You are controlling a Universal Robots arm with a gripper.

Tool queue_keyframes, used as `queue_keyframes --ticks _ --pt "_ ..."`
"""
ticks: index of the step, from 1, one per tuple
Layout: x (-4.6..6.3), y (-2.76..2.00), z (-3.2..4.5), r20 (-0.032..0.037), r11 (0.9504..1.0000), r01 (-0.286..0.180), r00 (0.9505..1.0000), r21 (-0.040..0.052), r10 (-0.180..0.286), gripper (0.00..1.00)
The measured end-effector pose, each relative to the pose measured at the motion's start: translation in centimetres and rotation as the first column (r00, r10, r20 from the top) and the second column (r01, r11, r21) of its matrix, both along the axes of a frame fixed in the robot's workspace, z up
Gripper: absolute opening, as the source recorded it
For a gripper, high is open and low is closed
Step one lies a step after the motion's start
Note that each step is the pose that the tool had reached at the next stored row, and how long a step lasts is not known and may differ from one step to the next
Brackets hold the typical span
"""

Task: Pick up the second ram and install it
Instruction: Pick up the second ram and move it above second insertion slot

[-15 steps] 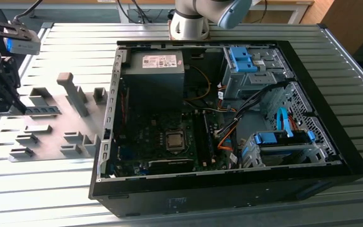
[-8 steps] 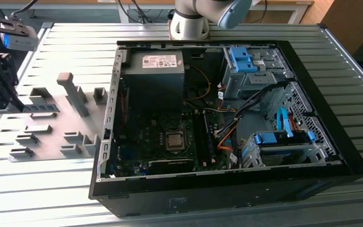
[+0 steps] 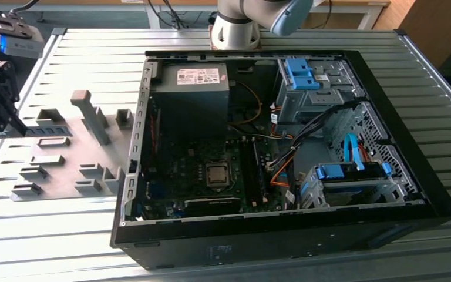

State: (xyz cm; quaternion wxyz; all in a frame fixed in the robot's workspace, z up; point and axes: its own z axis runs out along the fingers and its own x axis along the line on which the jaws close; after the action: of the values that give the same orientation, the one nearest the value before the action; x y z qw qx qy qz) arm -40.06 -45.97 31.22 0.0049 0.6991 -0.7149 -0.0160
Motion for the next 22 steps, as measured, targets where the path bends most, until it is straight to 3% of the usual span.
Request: queue_keyframes --ticks 12,22 --pt "0.0 0.00 0.35 -0.0002 1.0000 0.000 1.0000 -0.0002 0.000 0.14" --pt "0.0 0.00 1.79 -0.0002 1.0000 0.000 1.0000 -0.0001 0.000 0.14"
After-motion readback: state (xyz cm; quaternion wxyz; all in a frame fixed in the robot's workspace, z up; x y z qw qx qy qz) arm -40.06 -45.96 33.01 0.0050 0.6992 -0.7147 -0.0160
